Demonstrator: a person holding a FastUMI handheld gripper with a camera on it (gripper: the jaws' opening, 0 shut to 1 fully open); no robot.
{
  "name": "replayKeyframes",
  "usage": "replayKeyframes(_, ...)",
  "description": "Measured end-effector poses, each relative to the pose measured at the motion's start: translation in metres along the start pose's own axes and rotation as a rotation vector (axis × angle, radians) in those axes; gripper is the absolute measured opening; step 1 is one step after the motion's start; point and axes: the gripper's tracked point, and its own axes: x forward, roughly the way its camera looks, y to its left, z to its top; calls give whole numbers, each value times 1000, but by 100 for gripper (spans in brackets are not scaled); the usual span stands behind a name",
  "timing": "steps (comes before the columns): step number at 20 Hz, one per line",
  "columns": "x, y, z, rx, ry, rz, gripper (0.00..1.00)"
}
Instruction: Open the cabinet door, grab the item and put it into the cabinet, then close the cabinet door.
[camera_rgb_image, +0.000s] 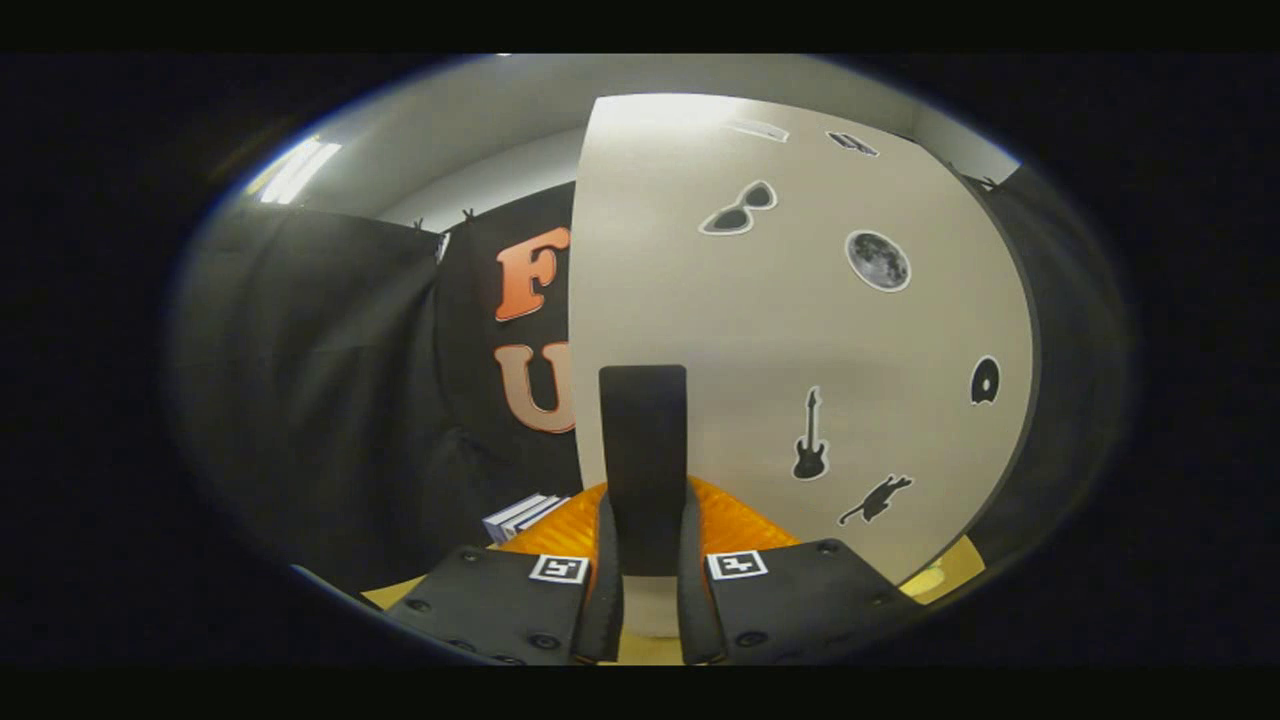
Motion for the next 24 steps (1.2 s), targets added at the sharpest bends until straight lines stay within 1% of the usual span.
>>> replayKeyframes(7, -82, -10, -1, 7, 23, 153, 30)
replayKeyframes(10, -120, -25, -4, 19, 20, 199, 30)
replayKeyframes(13, -132, -35, -3, 29, 19, 243, 30)
replayKeyframes(19, -170, -66, -1, 48, 15, 300, 29)
replayKeyframes(22, -179, -83, 2, 85, 11, 322, 29)
replayKeyframes(24, -180, -84, 2, 89, 1, 338, 29)
